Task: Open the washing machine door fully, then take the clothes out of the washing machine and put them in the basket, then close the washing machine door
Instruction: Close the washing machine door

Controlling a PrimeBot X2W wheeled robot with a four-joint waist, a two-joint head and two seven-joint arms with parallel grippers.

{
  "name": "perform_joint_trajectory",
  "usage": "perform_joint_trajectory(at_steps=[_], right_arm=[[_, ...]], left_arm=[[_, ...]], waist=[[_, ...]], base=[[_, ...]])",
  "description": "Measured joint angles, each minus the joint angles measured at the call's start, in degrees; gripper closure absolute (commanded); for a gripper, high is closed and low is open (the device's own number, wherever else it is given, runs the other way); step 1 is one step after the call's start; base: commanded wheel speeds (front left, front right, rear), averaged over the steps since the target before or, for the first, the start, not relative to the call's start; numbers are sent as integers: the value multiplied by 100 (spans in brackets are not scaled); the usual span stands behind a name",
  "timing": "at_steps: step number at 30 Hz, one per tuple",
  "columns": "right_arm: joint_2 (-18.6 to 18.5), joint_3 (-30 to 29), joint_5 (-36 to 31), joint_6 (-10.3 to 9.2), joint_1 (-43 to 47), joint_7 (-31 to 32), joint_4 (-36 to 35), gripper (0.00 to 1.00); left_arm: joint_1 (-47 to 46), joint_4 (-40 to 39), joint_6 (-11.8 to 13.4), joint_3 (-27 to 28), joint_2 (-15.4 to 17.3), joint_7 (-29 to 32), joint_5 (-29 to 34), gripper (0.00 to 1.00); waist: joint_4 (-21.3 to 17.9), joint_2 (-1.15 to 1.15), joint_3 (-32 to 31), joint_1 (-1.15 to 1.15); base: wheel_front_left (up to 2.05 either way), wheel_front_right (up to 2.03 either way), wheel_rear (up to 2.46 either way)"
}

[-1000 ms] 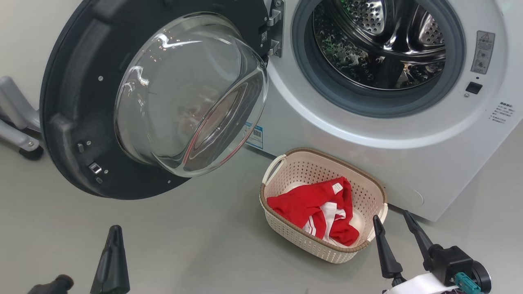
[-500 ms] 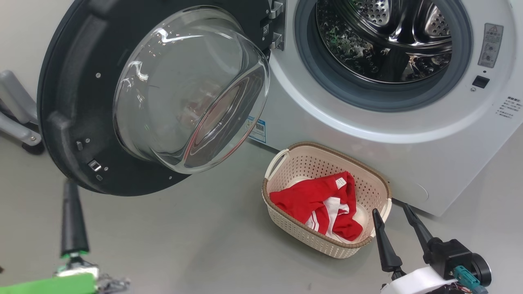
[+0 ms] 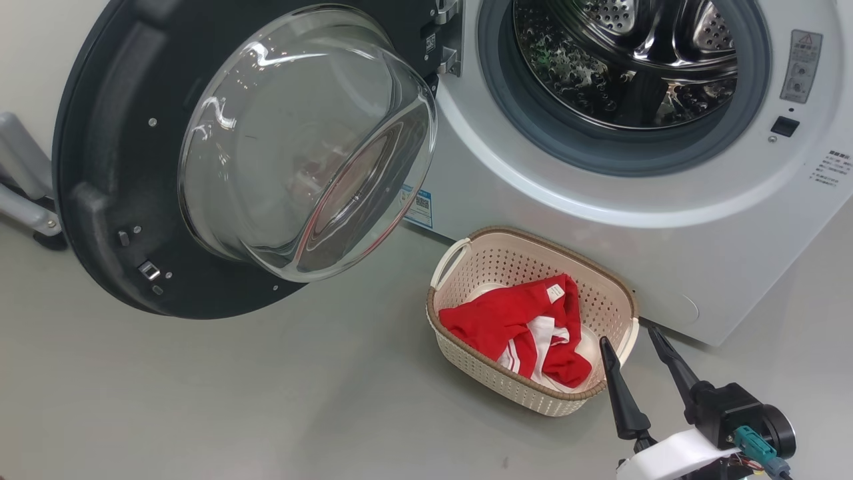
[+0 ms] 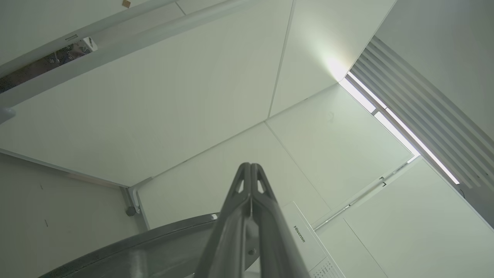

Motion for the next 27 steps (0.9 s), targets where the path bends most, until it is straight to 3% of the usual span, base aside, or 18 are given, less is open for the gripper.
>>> perform_joint_trajectory(at_steps=[10, 22, 27], right_arm=[[-36, 129, -94, 47, -47, 118, -59, 0], [-132, 124, -208, 68, -181, 234, -199, 0], [-222, 98, -241, 68, -237, 286, -258, 0]], left_arm=[[-519, 1595, 847, 344, 1182, 1099, -553, 100], [-546, 2840, 935, 15, 1793, 2376, -1054, 100], [-675, 3111, 935, -177, 1847, 2684, -1089, 100]], waist=[[-131, 0, 105, 0], [-425, 0, 348, 0], [-502, 0, 471, 0]], base=[[0, 0, 0], [0, 0, 0], [0, 0, 0]])
